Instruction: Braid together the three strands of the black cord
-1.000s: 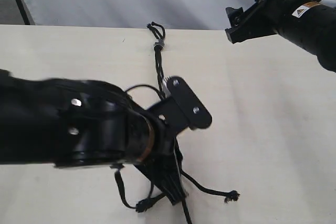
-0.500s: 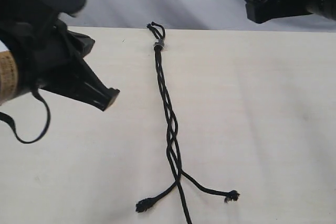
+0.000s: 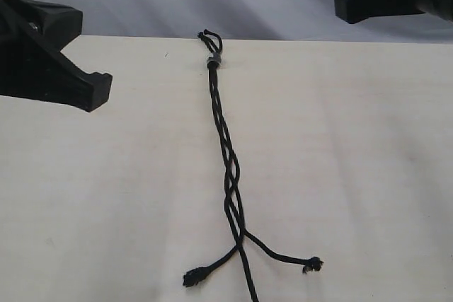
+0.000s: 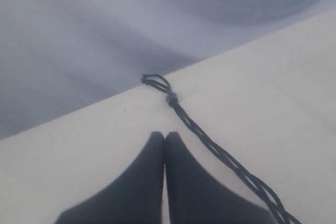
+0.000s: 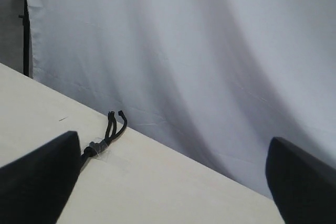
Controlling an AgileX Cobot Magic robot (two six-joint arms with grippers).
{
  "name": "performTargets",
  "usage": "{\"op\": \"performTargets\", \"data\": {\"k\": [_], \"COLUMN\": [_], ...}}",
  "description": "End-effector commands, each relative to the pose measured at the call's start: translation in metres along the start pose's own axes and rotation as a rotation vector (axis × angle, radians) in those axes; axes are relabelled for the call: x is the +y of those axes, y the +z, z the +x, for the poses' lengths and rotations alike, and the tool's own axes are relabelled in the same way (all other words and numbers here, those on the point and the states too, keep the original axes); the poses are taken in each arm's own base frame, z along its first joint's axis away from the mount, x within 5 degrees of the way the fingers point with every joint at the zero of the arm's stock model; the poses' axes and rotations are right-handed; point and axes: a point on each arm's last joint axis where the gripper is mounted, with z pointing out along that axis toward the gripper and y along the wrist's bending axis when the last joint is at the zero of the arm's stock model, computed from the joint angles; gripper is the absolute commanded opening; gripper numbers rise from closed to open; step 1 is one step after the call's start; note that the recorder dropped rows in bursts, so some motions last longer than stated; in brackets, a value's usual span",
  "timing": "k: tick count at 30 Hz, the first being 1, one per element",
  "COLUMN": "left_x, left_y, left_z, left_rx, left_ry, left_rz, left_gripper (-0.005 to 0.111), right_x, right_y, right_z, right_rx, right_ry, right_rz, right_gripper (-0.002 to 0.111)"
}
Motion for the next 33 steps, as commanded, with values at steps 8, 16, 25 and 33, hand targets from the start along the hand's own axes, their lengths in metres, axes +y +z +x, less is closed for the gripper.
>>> {"op": "performTargets", "data": {"k": [8,16,25,33], "left_x": [0.076,0.087,0.081,0.073], "left_y": [-0.041,-0.089,-0.074,-0.067], "left_z": [0.050,0.092,0.135,0.172], "left_rx": [-0.268,-0.450,-0.339,-0.302], "left_ry": [-0.208,-0.283,-0.233,-0.176], "left_rz": [-0.056,-0.342,-0.358,-0.369], "left_gripper": [0.000,0.000,0.000,0.000], "right_x": [-0.002,-0.002,-0.002,-0.002], "right_y": [-0.001,-0.001,-0.001,-0.001], "right_z": [0.001,0.001,0.001,0.001], "right_rx": [-0.004,-0.004,-0.004,-0.004], "right_ry": [0.006,0.006,0.006,0.006], "right_rz": [0.009,0.009,0.009,0.009], "right_gripper": [0.088,0.088,0.088,0.088]}}
